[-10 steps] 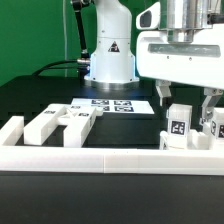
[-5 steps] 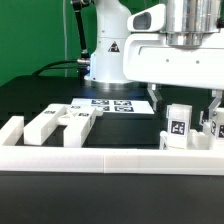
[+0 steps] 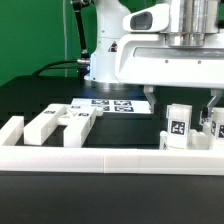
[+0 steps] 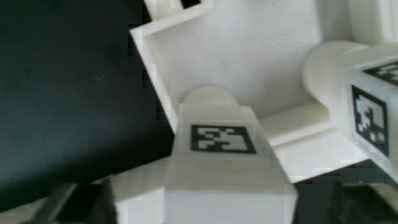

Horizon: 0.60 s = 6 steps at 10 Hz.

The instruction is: Assemble chair

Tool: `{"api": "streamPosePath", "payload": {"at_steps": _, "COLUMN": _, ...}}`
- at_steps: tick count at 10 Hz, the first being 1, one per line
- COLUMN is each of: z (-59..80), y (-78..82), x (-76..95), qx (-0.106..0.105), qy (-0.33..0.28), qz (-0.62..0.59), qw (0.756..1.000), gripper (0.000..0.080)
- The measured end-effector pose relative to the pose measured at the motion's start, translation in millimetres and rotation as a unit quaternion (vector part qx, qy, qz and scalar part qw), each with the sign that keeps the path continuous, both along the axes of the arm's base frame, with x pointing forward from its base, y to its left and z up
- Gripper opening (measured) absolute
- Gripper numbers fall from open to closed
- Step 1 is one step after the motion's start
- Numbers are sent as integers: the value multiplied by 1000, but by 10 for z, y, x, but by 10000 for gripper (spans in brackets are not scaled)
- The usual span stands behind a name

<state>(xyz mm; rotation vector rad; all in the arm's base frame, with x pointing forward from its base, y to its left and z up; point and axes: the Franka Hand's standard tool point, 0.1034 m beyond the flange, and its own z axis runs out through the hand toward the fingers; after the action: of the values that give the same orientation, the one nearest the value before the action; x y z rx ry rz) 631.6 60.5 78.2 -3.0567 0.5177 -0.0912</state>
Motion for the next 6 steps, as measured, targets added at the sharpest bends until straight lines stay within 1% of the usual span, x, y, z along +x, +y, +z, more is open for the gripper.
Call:
{"api": "streamPosePath", "payload": {"at_steps": 1, "z": 0, "y": 0, "x": 0, "qx": 0, "qy": 0, "qz": 0, "qw": 1000, "gripper": 425}}
{"api": "streamPosePath", "payload": {"at_steps": 2, "z": 1, "y": 0, "x": 1, "qx": 0, "qy": 0, "qz": 0, "qw": 1000, "gripper": 425}}
{"api": "streamPosePath", "payload": {"at_steps": 3, "z": 1, "y": 0, "x": 1, "qx": 1, "qy": 0, "qz": -6, "qw": 1000, "gripper": 288}}
{"api": "streamPosePath", "payload": {"at_steps": 6, "z": 1, "y": 1, "x": 0, "qx": 3, "qy": 1, "qz": -41, "qw": 999, "gripper": 289}}
